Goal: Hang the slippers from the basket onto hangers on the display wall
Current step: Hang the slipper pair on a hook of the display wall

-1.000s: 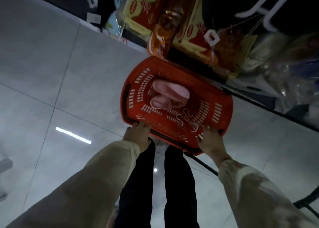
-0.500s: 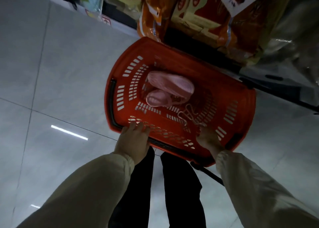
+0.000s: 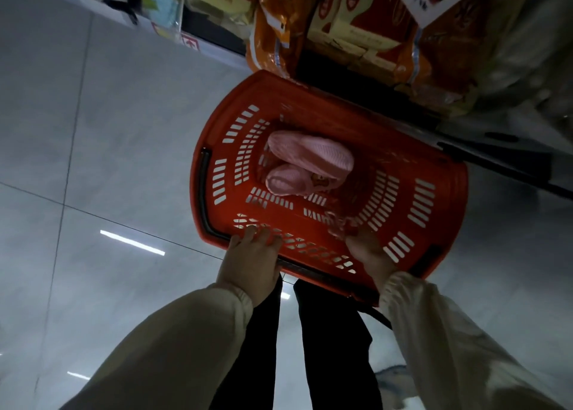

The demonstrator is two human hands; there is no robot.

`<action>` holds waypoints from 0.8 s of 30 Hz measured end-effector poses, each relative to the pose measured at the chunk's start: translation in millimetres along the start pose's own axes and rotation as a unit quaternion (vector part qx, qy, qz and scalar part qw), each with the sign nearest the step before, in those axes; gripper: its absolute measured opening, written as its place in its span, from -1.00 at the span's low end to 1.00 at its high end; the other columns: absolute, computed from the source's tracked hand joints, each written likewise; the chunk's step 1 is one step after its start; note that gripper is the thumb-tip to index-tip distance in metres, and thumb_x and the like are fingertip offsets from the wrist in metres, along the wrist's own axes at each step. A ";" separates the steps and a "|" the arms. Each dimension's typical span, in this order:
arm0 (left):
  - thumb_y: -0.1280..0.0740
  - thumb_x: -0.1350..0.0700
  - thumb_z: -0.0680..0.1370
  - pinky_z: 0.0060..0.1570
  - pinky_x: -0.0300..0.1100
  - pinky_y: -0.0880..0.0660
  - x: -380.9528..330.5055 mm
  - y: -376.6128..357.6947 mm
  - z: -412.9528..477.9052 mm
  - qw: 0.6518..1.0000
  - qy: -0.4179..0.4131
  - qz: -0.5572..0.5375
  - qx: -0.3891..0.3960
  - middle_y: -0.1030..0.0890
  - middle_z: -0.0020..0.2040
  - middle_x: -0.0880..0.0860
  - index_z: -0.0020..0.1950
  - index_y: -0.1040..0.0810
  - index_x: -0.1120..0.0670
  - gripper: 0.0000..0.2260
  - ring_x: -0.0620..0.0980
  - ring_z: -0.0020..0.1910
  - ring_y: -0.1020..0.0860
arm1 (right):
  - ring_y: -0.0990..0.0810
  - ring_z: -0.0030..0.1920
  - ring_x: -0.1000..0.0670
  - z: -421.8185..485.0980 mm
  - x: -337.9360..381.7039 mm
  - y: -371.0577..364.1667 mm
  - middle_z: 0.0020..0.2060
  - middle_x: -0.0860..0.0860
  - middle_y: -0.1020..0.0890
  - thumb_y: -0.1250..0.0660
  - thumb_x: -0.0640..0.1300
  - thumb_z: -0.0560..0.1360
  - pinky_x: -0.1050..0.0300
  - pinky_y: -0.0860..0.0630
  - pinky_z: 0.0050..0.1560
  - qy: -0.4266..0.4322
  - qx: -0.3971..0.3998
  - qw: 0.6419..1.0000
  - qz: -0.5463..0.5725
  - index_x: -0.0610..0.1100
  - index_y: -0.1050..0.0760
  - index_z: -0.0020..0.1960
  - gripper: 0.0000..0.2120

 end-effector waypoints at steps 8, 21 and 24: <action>-0.32 -0.05 0.60 0.50 0.05 -0.17 -11.8 16.4 4.2 1.000 -0.004 -0.018 -0.017 -0.17 0.59 0.04 0.62 -0.05 -0.02 -0.32 0.11 0.55 -0.16 | -0.68 -0.01 0.00 -50.2 37.7 -15.2 -0.10 0.01 -0.73 -0.55 -0.01 0.37 0.24 -0.50 -0.03 -0.004 -0.042 0.997 0.066 -0.13 -0.67 -0.12 -0.79; -0.32 0.05 0.59 0.47 0.06 -0.25 -14.4 -7.0 5.8 0.999 -0.007 -0.037 -0.002 -0.21 0.57 0.07 0.54 -0.27 0.01 -0.48 0.15 0.50 -0.27 | -0.69 -0.15 0.07 -107.0 71.1 -49.4 -0.20 -0.04 -0.74 -0.26 -0.40 0.35 0.24 -0.54 -0.12 0.163 0.088 0.976 0.115 -0.20 -0.70 -0.14 -0.74; -0.26 0.11 0.62 0.45 0.04 -0.32 -12.8 -14.2 9.1 0.999 -0.003 -0.029 0.015 -0.20 0.56 0.12 0.49 -0.37 0.02 -0.58 0.16 0.45 -0.34 | -0.69 -0.20 0.00 -101.9 70.3 -44.3 -0.25 -0.12 -0.71 -0.28 -0.45 0.34 0.16 -0.57 -0.12 0.145 0.156 0.965 0.151 -0.35 -0.67 -0.09 -0.76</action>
Point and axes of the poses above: each hand's wrist, its own z-axis towards the middle knuckle, its own y-axis out of the back of the hand, x = y × z, the point moved 4 cm from there along z, towards the middle knuckle
